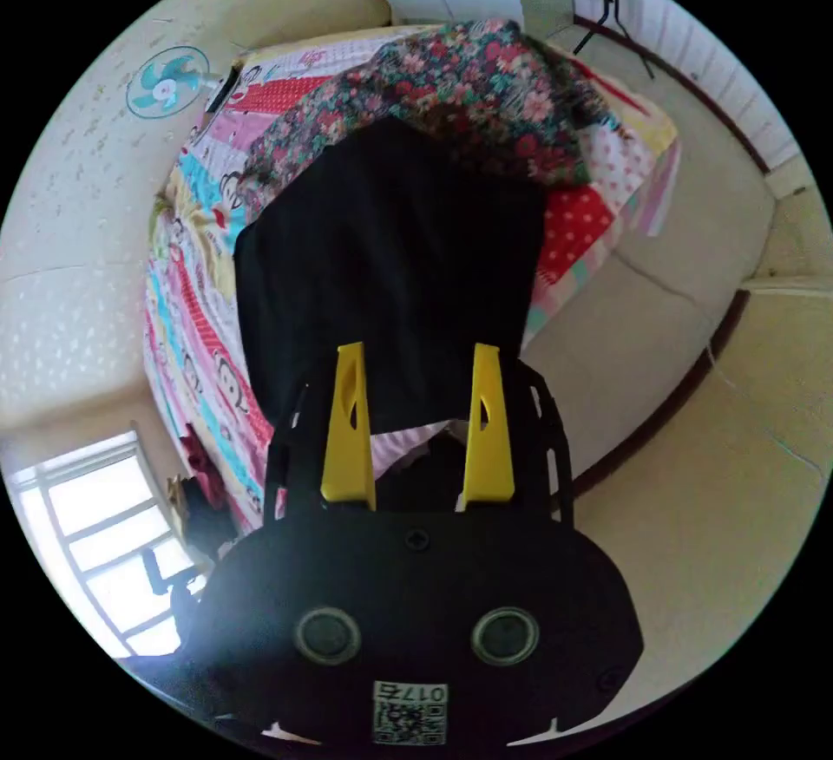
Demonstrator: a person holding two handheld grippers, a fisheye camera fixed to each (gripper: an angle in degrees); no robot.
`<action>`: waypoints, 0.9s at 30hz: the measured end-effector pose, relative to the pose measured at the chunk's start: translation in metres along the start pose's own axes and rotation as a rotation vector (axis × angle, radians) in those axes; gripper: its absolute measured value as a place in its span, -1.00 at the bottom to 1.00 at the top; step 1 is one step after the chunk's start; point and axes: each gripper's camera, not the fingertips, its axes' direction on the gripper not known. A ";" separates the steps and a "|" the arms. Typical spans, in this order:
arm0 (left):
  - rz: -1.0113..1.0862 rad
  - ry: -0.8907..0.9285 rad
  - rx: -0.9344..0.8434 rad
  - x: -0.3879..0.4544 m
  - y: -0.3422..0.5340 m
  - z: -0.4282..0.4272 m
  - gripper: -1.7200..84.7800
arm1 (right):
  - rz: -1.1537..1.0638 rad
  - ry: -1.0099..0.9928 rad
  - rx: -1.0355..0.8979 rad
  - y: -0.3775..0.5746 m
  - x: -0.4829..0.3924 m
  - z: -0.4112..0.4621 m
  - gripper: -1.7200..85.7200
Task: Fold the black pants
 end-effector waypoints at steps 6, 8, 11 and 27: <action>-0.096 0.045 0.031 0.000 0.022 0.016 -0.98 | -0.278 -0.372 0.235 0.011 -0.138 0.003 -0.89; -0.088 0.034 0.038 0.009 0.026 0.020 -0.98 | -0.411 -0.512 0.212 0.014 -0.208 0.017 -0.90; -0.049 0.012 0.034 0.026 0.027 0.030 -0.98 | -0.636 -0.760 0.020 0.036 -0.326 0.067 -0.93; -0.172 0.163 0.083 -0.005 0.080 0.079 -0.94 | -0.514 -0.485 -0.503 0.094 -0.241 0.241 -0.73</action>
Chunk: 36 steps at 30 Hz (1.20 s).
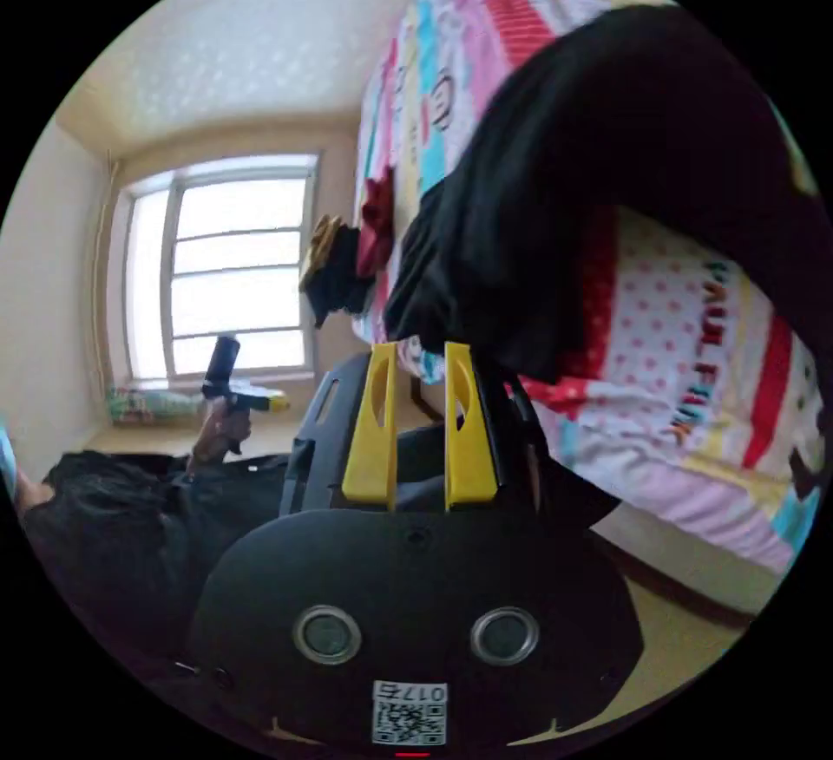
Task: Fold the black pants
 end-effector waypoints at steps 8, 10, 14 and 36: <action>0.040 0.018 0.027 0.000 0.038 0.027 -0.85 | -0.080 0.099 0.463 -0.051 0.029 -0.131 -0.54; 0.099 0.015 0.034 0.009 0.044 0.031 -0.83 | -0.124 0.155 0.307 -0.090 0.032 -0.117 -0.48; 0.245 -0.062 0.075 0.039 0.062 0.034 -0.77 | -0.179 0.097 -0.154 -0.150 0.033 -0.046 -0.55; 0.745 -0.554 1.163 0.199 0.323 -0.068 -0.59 | -0.931 -0.552 -0.030 -0.080 -0.493 0.051 -0.94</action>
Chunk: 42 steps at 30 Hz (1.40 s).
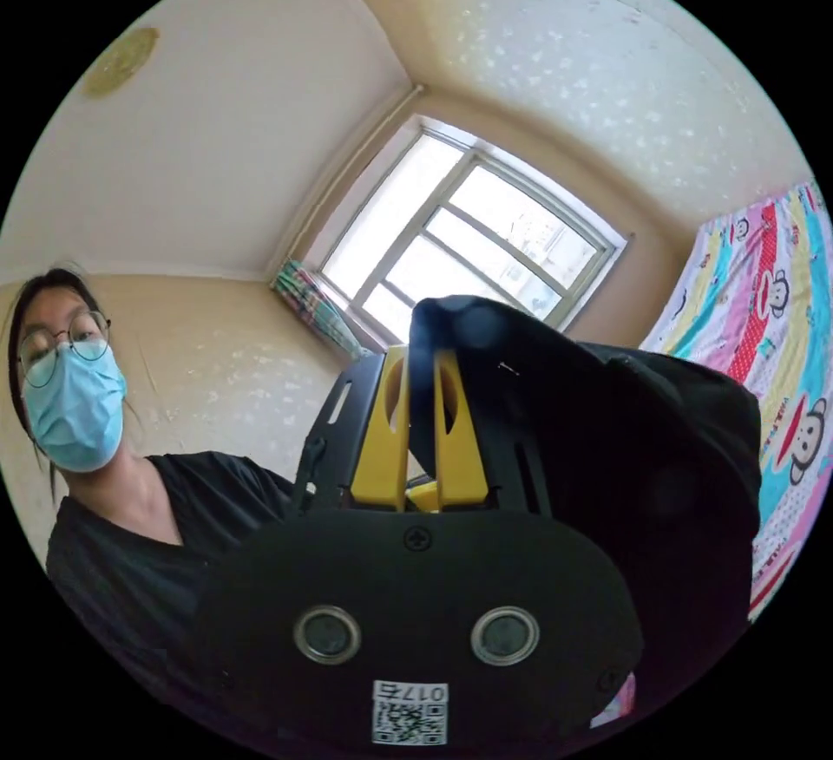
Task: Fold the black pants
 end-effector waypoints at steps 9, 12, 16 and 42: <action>0.129 0.096 0.142 -0.031 -0.031 -0.094 -0.65 | -0.180 0.294 -0.058 -0.094 -0.089 0.054 -0.94; 0.141 0.014 0.124 -0.032 -0.035 -0.098 -0.63 | -0.123 -0.221 -0.007 -0.125 -0.073 0.063 -0.95; -0.061 -0.340 0.108 -0.054 -0.054 -0.075 -0.61 | -0.143 -0.060 -0.059 -0.165 -0.093 0.098 -0.95; -0.893 0.485 -0.890 -0.397 0.121 0.146 -0.61 | 1.019 0.574 -0.052 0.329 0.556 0.054 -0.66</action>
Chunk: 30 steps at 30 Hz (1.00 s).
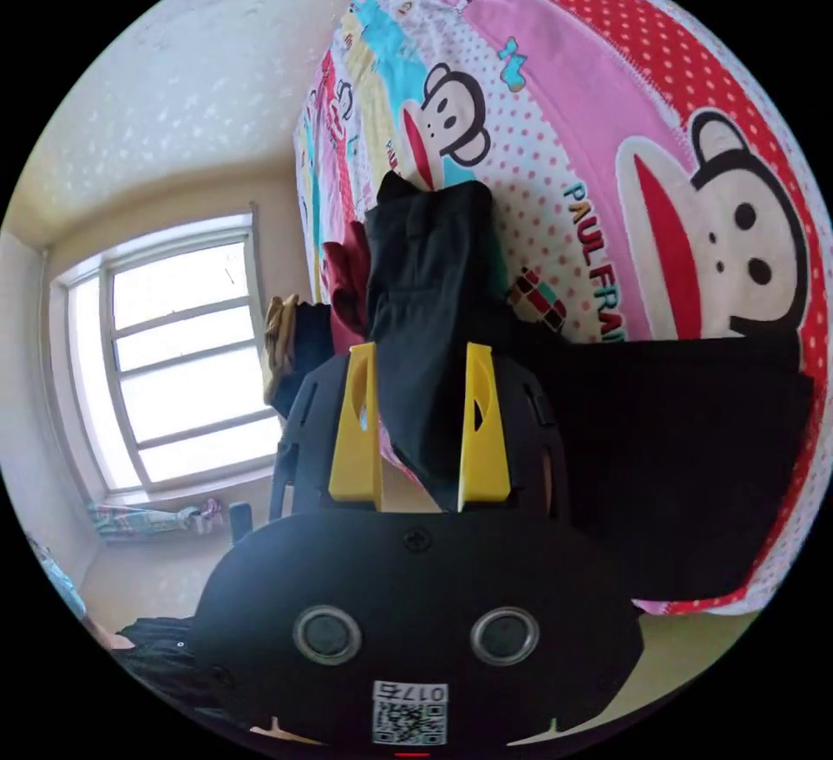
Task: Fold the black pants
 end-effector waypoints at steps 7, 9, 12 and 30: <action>0.222 -0.058 0.080 0.071 -0.114 -0.064 -0.55 | -0.301 -0.163 0.002 0.032 -0.083 0.107 -0.74; 0.239 -0.114 0.085 0.081 -0.150 -0.071 -0.53 | -0.445 -0.181 -0.157 0.056 -0.127 0.167 -0.71; 0.209 -0.213 0.074 0.073 -0.203 -0.071 -0.50 | -0.512 -0.085 -0.409 0.075 -0.143 0.236 -0.67; -0.262 0.098 0.150 -0.128 -0.223 -0.034 -0.69 | -0.277 0.458 -0.178 -0.037 -0.057 0.132 -0.67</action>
